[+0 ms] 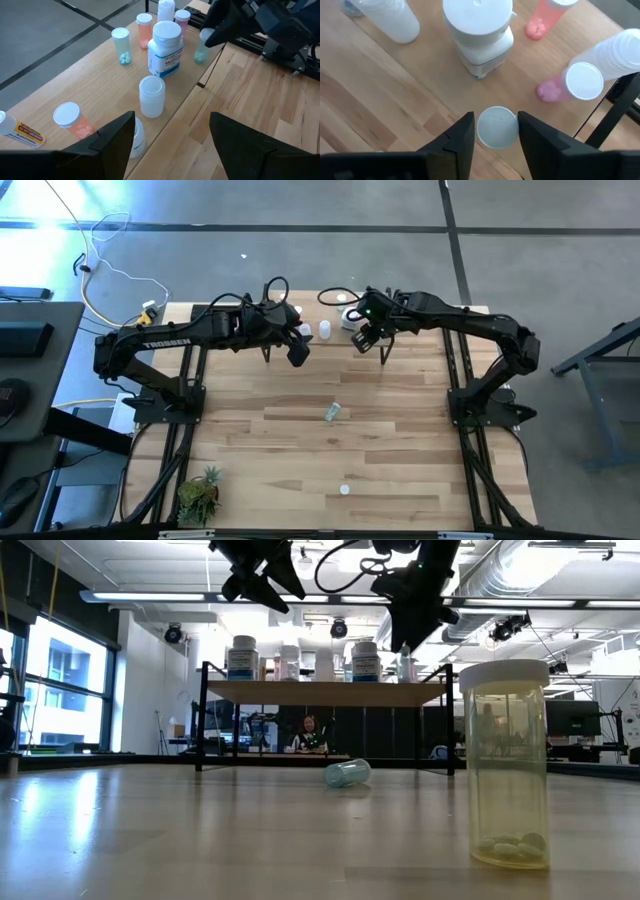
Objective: Pick and place medicine bottles onto shelf by color
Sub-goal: Put the top blue pill bottle on the shelf
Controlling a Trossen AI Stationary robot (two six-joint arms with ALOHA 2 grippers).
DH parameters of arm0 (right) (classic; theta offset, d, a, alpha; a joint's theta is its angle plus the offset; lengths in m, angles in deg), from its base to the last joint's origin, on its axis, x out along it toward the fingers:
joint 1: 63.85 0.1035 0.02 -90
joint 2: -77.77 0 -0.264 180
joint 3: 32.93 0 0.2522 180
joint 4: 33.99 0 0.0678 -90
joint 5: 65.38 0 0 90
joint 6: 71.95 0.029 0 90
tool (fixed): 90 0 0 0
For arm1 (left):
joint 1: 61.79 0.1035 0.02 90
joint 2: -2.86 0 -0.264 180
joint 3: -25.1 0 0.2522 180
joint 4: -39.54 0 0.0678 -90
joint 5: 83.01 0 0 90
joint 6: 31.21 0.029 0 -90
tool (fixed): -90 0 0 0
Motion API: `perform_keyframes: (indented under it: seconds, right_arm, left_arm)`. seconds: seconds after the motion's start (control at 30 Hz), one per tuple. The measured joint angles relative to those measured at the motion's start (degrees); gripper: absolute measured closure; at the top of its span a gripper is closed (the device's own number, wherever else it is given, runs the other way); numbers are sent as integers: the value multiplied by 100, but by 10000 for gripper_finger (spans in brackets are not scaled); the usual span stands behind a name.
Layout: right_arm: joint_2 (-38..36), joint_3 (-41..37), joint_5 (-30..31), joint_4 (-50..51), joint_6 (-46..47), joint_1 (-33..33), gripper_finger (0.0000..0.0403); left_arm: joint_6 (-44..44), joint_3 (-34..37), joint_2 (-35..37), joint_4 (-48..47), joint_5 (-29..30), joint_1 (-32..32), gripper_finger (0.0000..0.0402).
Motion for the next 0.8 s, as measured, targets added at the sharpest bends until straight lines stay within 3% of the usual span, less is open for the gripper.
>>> perform_keyframes:
  seconds: [0.17, 0.8]
  right_arm:
    - [0, 0, 23, -2, -86, 0, 244]
    - [0, 0, 224, -3, -118, 0, 242]
  left_arm:
    - [-1, 0, 0, -2, 0, 0, 154]
    - [-3, 0, 0, -4, -415, 0, 154]
